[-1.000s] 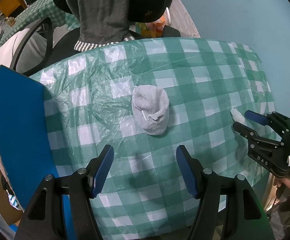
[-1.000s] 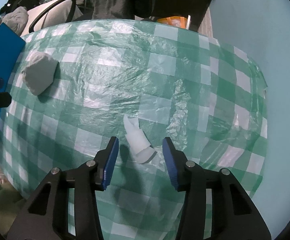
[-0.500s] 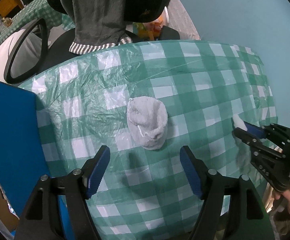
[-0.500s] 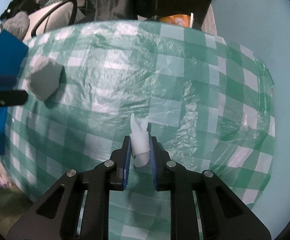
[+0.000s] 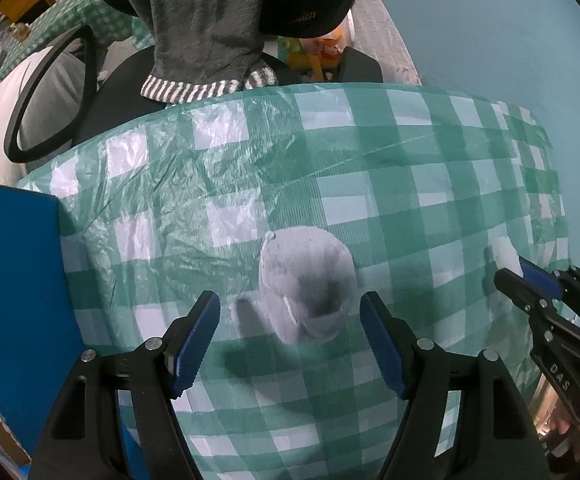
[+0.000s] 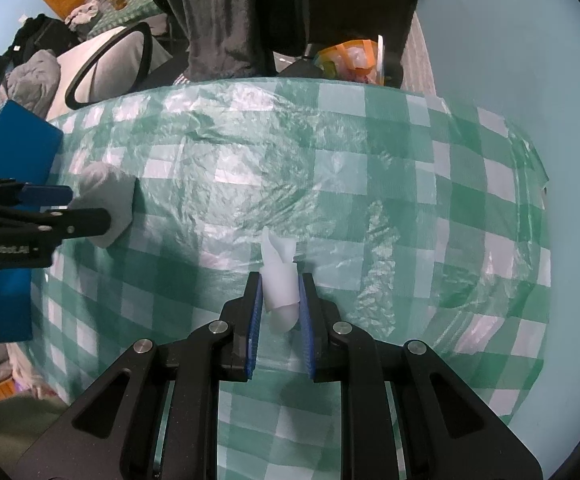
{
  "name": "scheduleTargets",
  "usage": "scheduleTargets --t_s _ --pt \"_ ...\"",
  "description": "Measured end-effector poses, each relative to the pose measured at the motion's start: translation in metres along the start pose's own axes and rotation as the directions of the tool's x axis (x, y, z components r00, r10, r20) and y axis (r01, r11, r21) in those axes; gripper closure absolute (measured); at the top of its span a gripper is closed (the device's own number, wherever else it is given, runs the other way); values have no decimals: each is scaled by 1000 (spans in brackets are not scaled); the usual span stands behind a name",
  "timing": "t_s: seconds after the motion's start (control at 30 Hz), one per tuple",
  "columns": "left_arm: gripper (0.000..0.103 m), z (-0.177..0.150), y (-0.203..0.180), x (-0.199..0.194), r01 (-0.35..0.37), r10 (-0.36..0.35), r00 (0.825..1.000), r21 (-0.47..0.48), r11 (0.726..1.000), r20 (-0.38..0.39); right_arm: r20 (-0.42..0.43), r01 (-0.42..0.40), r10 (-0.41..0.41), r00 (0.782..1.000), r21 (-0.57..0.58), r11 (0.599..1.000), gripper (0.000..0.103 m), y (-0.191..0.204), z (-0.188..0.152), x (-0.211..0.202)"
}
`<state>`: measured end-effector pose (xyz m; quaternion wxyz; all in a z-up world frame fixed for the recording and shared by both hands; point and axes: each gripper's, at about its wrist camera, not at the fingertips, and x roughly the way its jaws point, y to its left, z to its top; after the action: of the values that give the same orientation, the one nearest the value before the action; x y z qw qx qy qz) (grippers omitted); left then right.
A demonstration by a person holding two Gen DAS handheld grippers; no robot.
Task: Organize soft objects
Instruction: 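Close the left tool on the grey sock while the right tool grasps a white tissue, then lift and carry the grey sock and white tissue over the box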
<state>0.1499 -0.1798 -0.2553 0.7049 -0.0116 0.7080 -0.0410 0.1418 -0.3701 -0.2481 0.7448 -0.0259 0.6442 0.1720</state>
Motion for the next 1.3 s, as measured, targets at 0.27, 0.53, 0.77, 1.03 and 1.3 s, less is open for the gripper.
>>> scheduleTargets --t_s 0.27,0.53,0.77,1.03,1.3 --pt "31 2 -1 7 -9 8 1000 7 1000 13 17 2 -2 1000 6 1000 86 7 4 -3" --pt "74 -2 -1 4 11 -11 1000 3 1000 21 48 17 -17 999 3 1000 86 14 7 -17" --pt "78 -8 6 -13 18 -18 998 -8 1000 58 79 20 -19 997 -8 1000 86 25 11 -35" --pt "78 -23 8 -44 -16 14 993 14 1000 120 116 15 -13 993 -22 1000 86 39 13 -64" --pt "78 -42 5 -85 -38 28 980 49 998 198 149 7 -1 989 -38 999 86 53 13 -91"
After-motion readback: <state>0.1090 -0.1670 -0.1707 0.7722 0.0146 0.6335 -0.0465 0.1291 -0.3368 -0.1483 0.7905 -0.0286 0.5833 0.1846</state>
